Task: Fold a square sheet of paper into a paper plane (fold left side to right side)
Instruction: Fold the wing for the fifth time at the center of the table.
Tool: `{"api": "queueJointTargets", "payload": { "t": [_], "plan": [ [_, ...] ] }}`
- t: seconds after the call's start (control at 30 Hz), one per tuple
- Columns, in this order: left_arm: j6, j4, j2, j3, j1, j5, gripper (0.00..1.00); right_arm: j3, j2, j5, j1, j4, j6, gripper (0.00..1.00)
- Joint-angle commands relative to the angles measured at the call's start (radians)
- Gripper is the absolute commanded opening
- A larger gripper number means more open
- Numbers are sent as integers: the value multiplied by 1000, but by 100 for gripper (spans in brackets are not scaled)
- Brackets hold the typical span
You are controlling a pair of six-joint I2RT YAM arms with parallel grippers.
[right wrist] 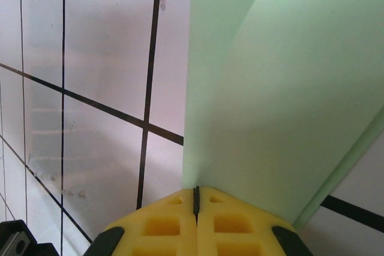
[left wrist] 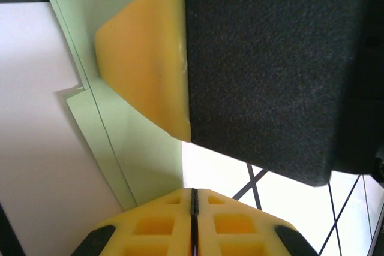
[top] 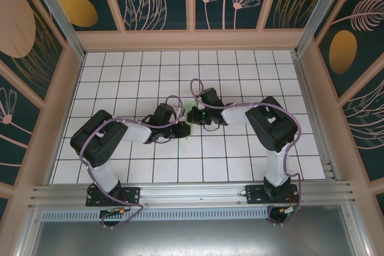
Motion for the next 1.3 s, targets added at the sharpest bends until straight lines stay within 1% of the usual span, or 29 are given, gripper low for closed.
{"api": "queueJointTargets", "payload": {
  "t": [0.0,0.2,0.43,0.53,0.63,0.87,0.97,1.1,1.27],
  "plan": [
    [25,-158,68,-48,-15,-65,12,33,42,84,-29,-39,-54,0],
    [25,-152,69,-55,-16,-66,12,69,55,84,-75,-62,-80,0],
    [23,-152,71,-54,-15,-66,12,89,63,69,-94,-66,-86,0],
    [20,-142,63,-52,-15,-54,12,101,76,63,-93,-78,-87,0],
    [15,-135,21,-37,-16,-28,12,104,91,64,-84,-101,-86,0],
    [26,-215,-111,52,-16,-10,13,106,114,74,-63,-142,-92,0],
    [32,-235,-116,71,-16,7,13,113,116,81,-56,-156,-99,0],
    [24,-204,-106,54,-16,50,13,116,116,85,-56,-160,-100,0],
    [27,-179,-74,48,-16,74,13,116,118,87,-55,-164,-101,0]
  ]
}}
